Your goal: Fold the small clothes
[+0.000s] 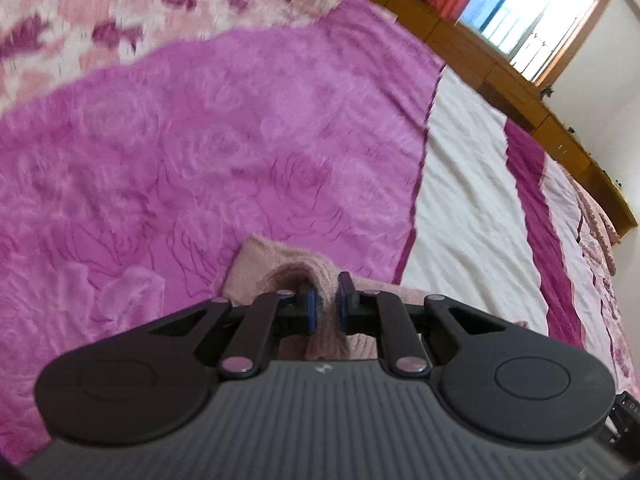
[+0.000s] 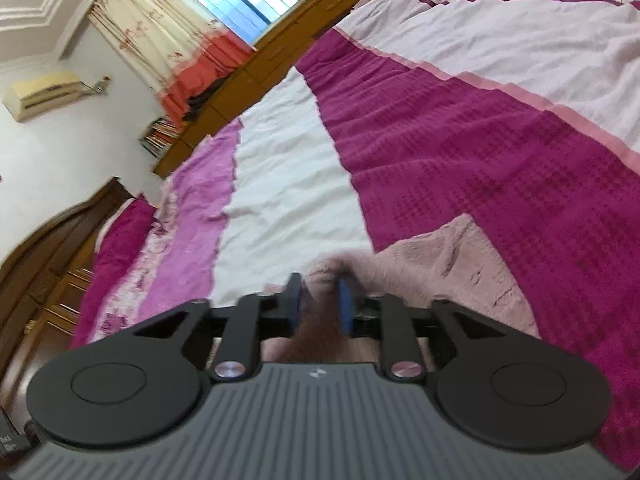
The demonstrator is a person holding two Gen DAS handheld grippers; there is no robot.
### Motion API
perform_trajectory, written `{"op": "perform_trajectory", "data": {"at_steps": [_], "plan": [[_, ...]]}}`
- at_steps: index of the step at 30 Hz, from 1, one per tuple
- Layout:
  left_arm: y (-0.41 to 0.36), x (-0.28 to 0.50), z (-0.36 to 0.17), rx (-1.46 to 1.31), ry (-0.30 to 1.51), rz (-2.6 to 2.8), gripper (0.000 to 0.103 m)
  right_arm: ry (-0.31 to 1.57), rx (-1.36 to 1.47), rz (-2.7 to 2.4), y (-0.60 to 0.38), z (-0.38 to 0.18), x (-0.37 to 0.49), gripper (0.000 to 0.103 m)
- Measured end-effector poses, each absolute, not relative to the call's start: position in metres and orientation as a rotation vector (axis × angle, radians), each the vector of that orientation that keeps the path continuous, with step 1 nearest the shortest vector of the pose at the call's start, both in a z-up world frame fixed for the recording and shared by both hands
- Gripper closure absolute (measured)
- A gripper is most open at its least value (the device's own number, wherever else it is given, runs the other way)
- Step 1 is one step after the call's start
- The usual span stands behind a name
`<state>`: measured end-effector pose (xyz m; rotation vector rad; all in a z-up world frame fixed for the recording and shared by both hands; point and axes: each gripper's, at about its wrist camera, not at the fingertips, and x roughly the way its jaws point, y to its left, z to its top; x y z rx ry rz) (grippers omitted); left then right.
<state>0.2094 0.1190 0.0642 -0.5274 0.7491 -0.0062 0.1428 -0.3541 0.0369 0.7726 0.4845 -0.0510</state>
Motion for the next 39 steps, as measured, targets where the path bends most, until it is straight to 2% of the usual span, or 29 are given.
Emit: {"op": "perform_trajectory", "data": {"at_steps": [3, 8, 11, 18, 28, 32, 34, 35, 39], "plan": [[0.123, 0.210, 0.058, -0.540, 0.760, -0.037, 0.085, 0.464, 0.750, -0.046, -0.353, 0.036, 0.141, 0.047], [0.119, 0.199, 0.066, -0.445, 0.728, -0.057, 0.063, 0.486, 0.678, -0.009, -0.348, 0.035, 0.133, 0.047], [0.116, 0.192, 0.074, -0.392, 0.691, -0.040, 0.056, 0.504, 0.663, 0.011, -0.343, 0.032, 0.127, 0.047], [0.112, 0.183, 0.080, -0.327, 0.685, -0.046, 0.056, 0.527, 0.605, 0.028, -0.336, 0.028, 0.117, 0.047], [0.084, 0.176, 0.058, -0.231, 0.759, -0.091, 0.056, 0.505, 0.509, -0.084, -0.364, 0.038, 0.118, 0.047], [0.075, 0.162, 0.051, -0.184, 0.763, -0.091, 0.056, 0.567, 0.432, -0.098, -0.370, 0.032, 0.130, 0.047], [0.072, 0.155, 0.050, -0.149, 0.756, -0.089, 0.056, 0.586, 0.407, -0.077, -0.368, 0.028, 0.136, 0.061], [0.071, 0.153, 0.050, -0.141, 0.755, -0.091, 0.056, 0.590, 0.375, -0.061, -0.364, 0.027, 0.138, 0.086], [0.071, 0.149, 0.049, -0.132, 0.760, -0.094, 0.056, 0.524, 0.230, -0.029, -0.340, 0.039, 0.128, 0.090]]}}
